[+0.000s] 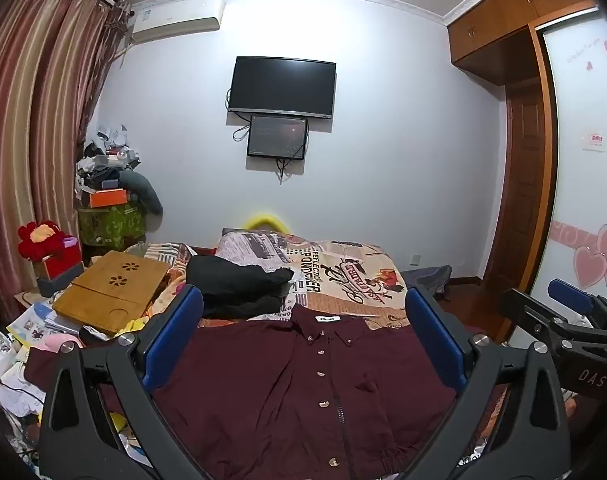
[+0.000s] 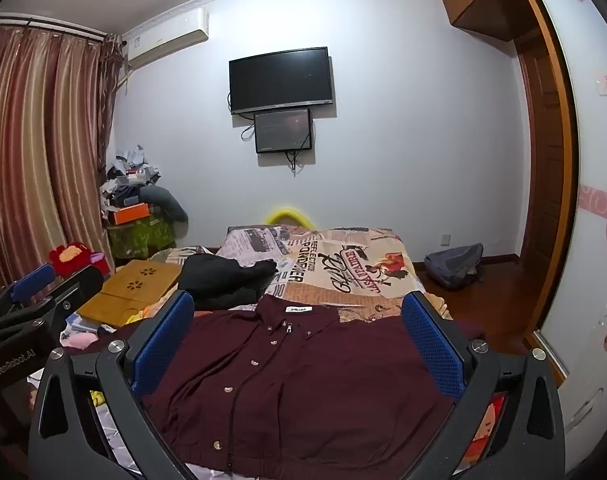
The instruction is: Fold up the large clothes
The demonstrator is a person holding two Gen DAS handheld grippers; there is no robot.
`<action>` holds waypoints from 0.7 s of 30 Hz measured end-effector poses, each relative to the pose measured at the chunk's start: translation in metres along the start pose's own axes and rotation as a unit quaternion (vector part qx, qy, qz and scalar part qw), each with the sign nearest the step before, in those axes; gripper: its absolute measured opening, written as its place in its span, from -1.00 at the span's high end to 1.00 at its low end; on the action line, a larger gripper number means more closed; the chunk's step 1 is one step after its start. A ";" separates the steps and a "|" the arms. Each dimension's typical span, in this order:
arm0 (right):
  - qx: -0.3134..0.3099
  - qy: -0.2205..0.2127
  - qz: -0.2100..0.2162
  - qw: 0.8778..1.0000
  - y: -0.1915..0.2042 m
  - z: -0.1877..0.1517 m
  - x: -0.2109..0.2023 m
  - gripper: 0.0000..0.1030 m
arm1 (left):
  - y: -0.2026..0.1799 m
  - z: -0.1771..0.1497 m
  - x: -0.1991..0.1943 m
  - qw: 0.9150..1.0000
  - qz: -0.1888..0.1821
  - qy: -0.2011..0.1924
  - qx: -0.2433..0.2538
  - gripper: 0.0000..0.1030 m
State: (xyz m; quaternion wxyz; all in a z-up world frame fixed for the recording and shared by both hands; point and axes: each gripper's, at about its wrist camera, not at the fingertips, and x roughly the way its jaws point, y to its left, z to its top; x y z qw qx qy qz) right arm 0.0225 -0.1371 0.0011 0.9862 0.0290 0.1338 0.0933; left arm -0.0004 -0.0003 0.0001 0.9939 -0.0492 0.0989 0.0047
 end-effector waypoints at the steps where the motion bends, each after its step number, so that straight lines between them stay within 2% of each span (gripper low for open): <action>1: 0.001 0.000 0.000 1.000 0.000 0.000 0.000 -1.00 | 0.000 0.000 0.000 1.000 -0.003 0.002 0.000 -0.97; 10: 0.000 0.001 0.000 1.000 0.003 0.001 -0.001 -1.00 | 0.009 -0.006 0.001 1.000 0.000 0.006 -0.003 -0.98; 21: 0.005 0.003 0.002 1.000 0.003 -0.001 0.000 -1.00 | 0.002 -0.003 0.008 1.000 0.006 0.010 -0.007 -0.98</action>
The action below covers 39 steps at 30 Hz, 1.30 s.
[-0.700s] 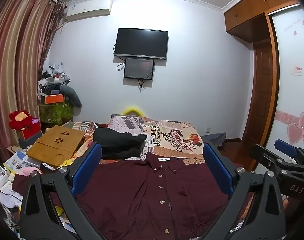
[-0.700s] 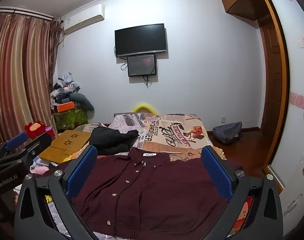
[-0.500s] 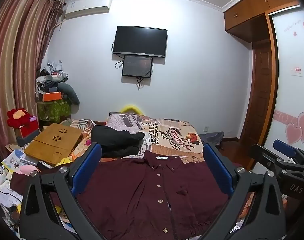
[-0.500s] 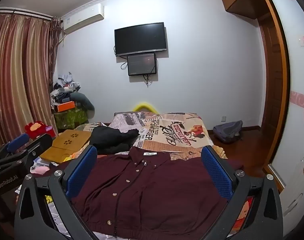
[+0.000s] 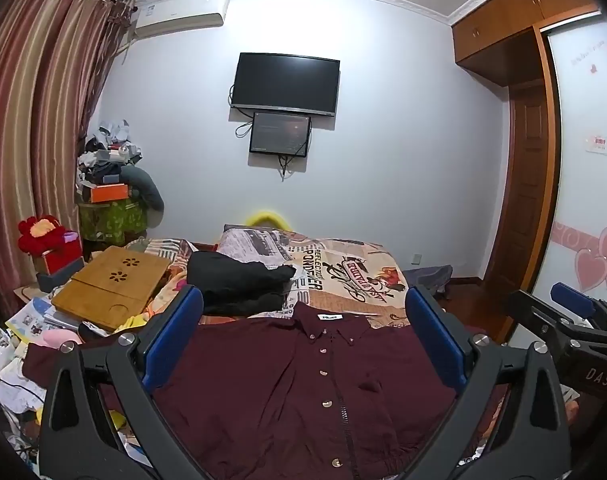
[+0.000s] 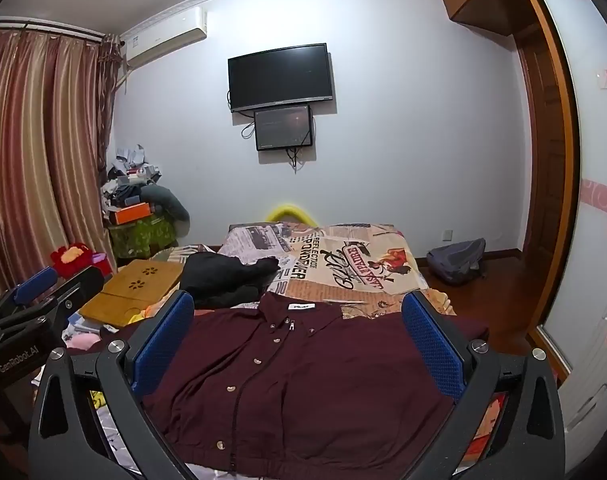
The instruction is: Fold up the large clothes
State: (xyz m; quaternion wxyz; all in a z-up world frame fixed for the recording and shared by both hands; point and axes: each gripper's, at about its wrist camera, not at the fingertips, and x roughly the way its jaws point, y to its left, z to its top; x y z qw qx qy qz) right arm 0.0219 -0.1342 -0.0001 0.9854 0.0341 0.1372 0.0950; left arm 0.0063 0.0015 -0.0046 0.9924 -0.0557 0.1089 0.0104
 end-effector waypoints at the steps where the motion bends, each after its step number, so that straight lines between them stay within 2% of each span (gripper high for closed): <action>1: 0.000 0.000 0.000 1.000 0.000 -0.001 0.000 -1.00 | 0.002 0.000 0.001 1.000 0.000 0.000 -0.002 -0.98; 39: 0.012 0.003 0.001 1.000 0.002 0.003 -0.002 -1.00 | 0.005 0.003 -0.004 1.000 -0.008 -0.001 -0.008 -0.98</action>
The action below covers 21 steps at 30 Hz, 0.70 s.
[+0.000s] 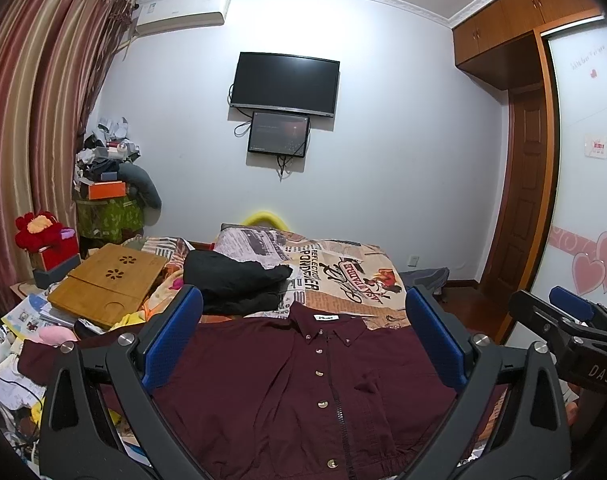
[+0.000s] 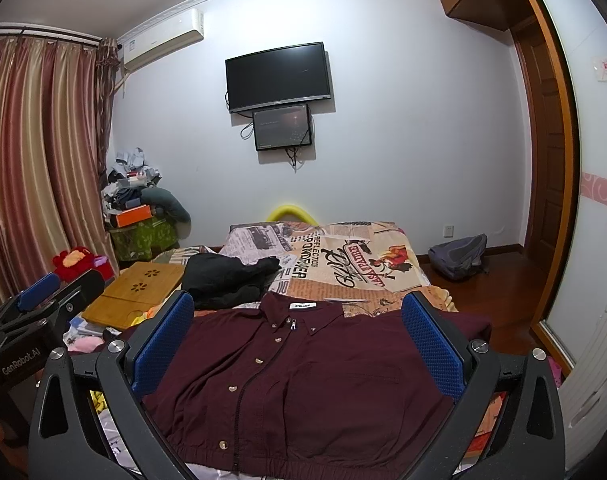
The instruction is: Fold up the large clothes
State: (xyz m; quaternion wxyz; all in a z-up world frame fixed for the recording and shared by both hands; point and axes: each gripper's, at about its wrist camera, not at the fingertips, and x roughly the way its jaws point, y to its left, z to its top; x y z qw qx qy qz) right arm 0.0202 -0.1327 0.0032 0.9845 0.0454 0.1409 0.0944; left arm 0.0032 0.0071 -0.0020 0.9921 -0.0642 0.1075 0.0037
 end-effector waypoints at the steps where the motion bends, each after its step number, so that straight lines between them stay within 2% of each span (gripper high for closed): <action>1: 0.000 0.000 0.000 1.000 0.001 0.000 0.000 -1.00 | 0.000 0.000 0.000 1.000 -0.001 0.000 -0.001 -0.98; 21: -0.006 0.010 -0.003 1.000 -0.002 0.000 0.007 -1.00 | 0.003 -0.001 0.008 1.000 -0.007 0.011 -0.002 -0.98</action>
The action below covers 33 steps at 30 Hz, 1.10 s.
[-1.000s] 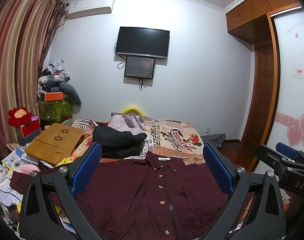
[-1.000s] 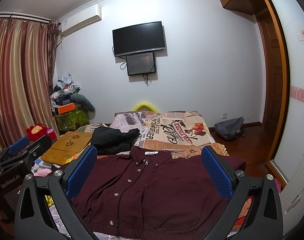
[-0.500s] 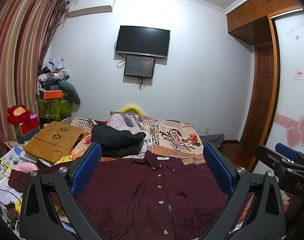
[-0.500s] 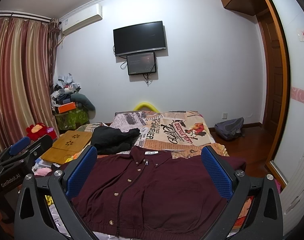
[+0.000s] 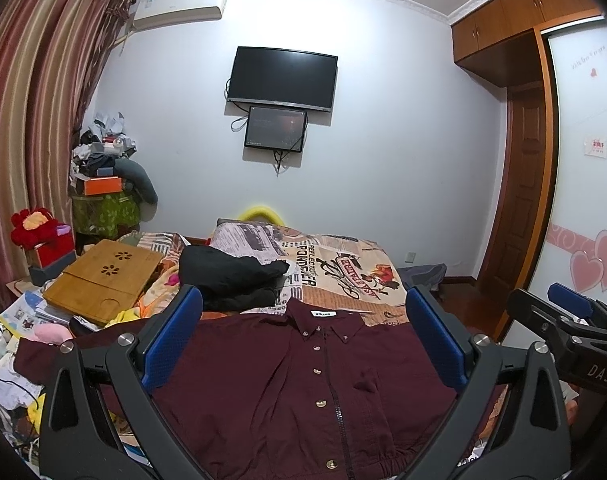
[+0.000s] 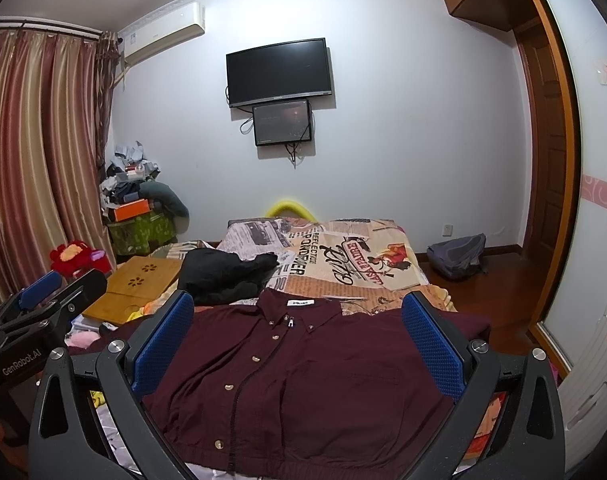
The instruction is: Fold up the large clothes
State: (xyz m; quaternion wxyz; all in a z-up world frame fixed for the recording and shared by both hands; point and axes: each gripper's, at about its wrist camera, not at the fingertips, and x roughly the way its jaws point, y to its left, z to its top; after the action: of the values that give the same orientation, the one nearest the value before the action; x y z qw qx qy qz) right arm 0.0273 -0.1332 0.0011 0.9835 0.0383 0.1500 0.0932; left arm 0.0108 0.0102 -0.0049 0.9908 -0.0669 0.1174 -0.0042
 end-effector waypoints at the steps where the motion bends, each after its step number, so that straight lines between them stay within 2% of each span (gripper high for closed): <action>1: 0.000 0.001 -0.001 1.000 -0.001 0.000 0.001 -1.00 | 0.000 0.000 0.001 1.000 -0.001 0.001 0.000 -0.98; 7: 0.001 0.011 -0.005 1.000 -0.004 0.000 0.009 -1.00 | 0.006 -0.001 0.012 1.000 -0.003 0.011 -0.005 -0.98; 13: 0.002 0.029 -0.011 1.000 -0.005 0.000 0.025 -1.00 | 0.019 -0.001 0.029 1.000 0.012 0.021 -0.010 -0.98; 17: 0.000 0.041 -0.018 0.999 -0.007 0.000 0.038 -1.00 | 0.040 -0.001 0.044 0.999 0.031 0.033 -0.020 -0.98; 21: -0.003 0.057 -0.026 0.998 -0.008 0.000 0.058 -1.00 | 0.071 -0.001 0.062 0.995 0.076 0.039 -0.049 -0.98; 25: -0.005 0.082 -0.032 0.996 -0.011 -0.003 0.084 -1.00 | 0.116 -0.003 0.080 0.988 0.121 0.050 -0.082 -0.98; 27: -0.004 0.094 -0.032 0.995 -0.012 -0.004 0.095 -1.00 | 0.146 -0.007 0.089 0.981 0.158 0.056 -0.097 -0.98; 30: -0.008 0.119 -0.040 0.992 -0.015 -0.008 0.116 -1.00 | 0.195 -0.014 0.099 0.967 0.214 0.072 -0.115 -0.98; 33: -0.002 0.140 -0.039 0.989 -0.018 -0.013 0.133 -1.00 | 0.246 -0.027 0.109 0.952 0.249 0.099 -0.147 -0.98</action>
State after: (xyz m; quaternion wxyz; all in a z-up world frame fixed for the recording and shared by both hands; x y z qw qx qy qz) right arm 0.1508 -0.1243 -0.0517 0.9559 0.0168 0.2871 0.0596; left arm 0.1085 0.2478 -0.0886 0.9230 -0.1794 0.2271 0.2536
